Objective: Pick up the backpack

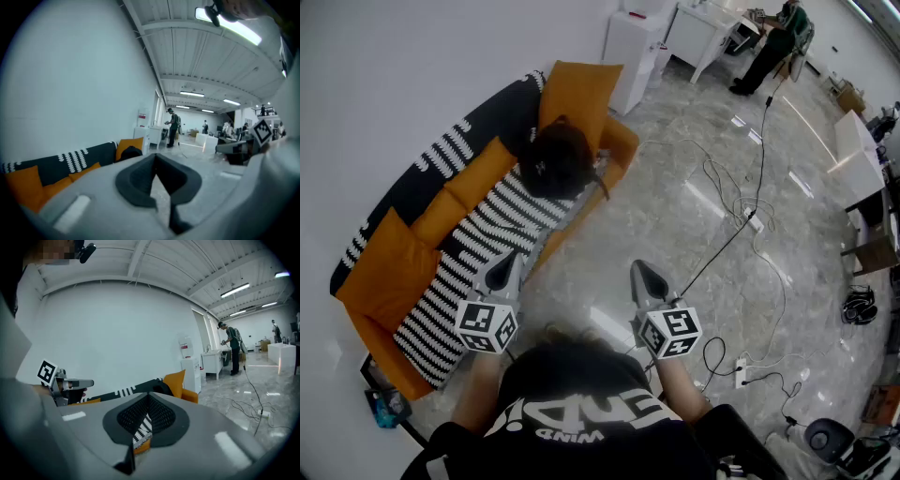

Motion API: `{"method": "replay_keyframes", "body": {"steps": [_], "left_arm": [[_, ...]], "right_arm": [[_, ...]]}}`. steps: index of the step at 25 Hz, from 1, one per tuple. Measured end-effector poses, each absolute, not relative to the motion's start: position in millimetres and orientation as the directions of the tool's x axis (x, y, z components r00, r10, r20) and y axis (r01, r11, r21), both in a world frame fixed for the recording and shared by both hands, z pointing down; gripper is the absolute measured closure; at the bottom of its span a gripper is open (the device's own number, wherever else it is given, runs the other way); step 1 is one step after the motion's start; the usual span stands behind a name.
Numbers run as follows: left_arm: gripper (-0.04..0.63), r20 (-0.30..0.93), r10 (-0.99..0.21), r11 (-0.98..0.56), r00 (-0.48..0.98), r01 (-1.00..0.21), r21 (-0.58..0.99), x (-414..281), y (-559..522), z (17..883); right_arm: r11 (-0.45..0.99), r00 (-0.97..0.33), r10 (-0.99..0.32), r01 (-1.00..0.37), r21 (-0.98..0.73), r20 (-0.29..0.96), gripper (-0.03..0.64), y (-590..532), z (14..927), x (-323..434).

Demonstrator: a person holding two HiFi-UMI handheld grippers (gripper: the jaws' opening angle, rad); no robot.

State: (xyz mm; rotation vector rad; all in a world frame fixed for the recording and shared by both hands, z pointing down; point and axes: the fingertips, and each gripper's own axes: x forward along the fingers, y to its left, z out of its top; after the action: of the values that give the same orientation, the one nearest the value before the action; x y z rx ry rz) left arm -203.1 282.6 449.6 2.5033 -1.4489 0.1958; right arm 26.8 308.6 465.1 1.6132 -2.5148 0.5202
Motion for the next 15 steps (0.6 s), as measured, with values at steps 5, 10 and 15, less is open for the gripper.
{"method": "replay_keyframes", "body": {"steps": [5, 10, 15], "left_arm": [[0.594, 0.238, -0.831, -0.483, 0.503, -0.864, 0.142, -204.3, 276.8, 454.3], [0.594, 0.240, -0.818, -0.504, 0.523, -0.852, 0.142, -209.4, 272.6, 456.1], [0.594, 0.262, -0.799, -0.525, 0.541, -0.840, 0.134, -225.9, 265.4, 470.4]], "right_arm": [[0.356, -0.410, -0.867, -0.907, -0.226, 0.281, 0.617, 305.1, 469.4, 26.9], [0.329, -0.387, -0.877, -0.916, -0.230, 0.284, 0.615, 304.1, 467.5, 21.5], [0.318, -0.371, -0.885, -0.923, -0.216, 0.283, 0.617, 300.7, 463.5, 6.7]]}}
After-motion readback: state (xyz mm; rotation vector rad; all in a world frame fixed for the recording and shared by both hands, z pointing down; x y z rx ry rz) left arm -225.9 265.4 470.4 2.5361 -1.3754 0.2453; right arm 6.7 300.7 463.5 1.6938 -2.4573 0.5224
